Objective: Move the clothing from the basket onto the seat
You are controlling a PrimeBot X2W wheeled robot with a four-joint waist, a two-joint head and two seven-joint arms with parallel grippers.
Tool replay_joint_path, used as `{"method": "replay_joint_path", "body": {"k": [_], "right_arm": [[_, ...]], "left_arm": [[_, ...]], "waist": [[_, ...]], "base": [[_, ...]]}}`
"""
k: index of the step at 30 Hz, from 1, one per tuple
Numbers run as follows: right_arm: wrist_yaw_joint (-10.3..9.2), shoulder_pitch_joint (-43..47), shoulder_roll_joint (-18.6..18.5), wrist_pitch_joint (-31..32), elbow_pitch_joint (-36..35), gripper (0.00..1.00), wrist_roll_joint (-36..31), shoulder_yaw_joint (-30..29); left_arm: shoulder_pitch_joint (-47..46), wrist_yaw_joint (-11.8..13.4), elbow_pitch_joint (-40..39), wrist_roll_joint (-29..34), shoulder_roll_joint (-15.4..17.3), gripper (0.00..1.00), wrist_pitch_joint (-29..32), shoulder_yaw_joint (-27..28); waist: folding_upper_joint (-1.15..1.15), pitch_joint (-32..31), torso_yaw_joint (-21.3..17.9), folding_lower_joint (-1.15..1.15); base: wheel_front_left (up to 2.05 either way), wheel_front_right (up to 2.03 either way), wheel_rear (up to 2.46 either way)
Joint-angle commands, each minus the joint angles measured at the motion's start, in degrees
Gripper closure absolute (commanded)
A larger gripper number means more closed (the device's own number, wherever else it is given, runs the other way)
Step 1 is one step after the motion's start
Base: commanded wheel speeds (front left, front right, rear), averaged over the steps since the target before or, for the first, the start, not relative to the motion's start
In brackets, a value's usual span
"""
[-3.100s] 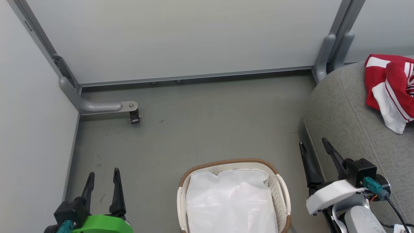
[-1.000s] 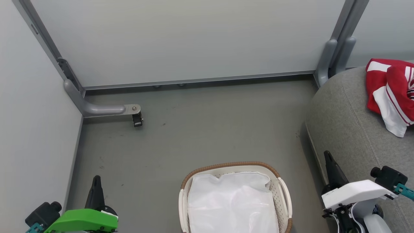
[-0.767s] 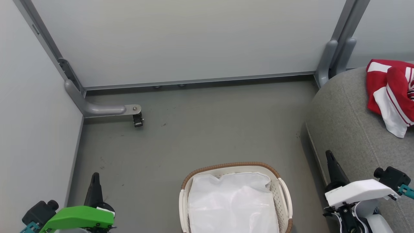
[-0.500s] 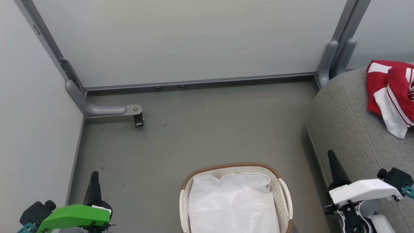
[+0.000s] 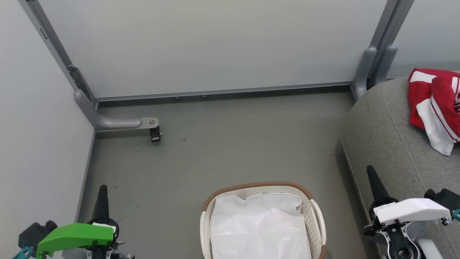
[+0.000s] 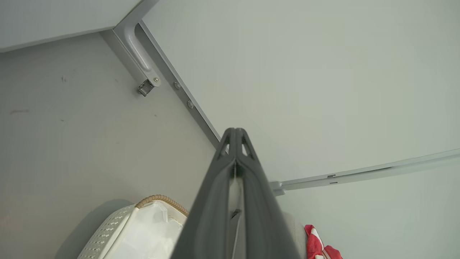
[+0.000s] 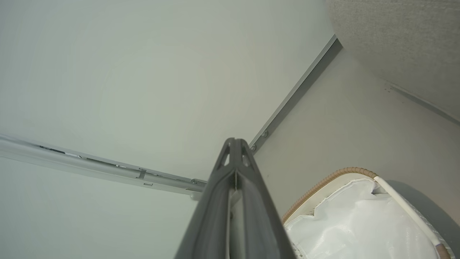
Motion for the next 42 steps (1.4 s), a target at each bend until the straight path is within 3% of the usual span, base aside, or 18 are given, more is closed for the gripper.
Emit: {"method": "replay_joint_path", "body": {"k": [1,42], "right_arm": [[-0.03,-0.35,-0.34,0.47,-0.74,1.0,1.61,-0.35],[-0.05,-0.13,-0.49,5.61,-1.94,1.0,21.17,-2.63]], "left_arm": [[-1.48,-0.4,-0.68,-1.41,0.27,1.0,0.43,0.35],[-3.0,-0.92,-1.93,-19.28,0.36,1.0,5.6,2.57]], "waist": [[0.33,-0.03,0.03,0.0],[0.53,-0.84,0.77,0.0]], "base": [[0.0,0.0,0.0],[0.0,0.0,0.0]]}}
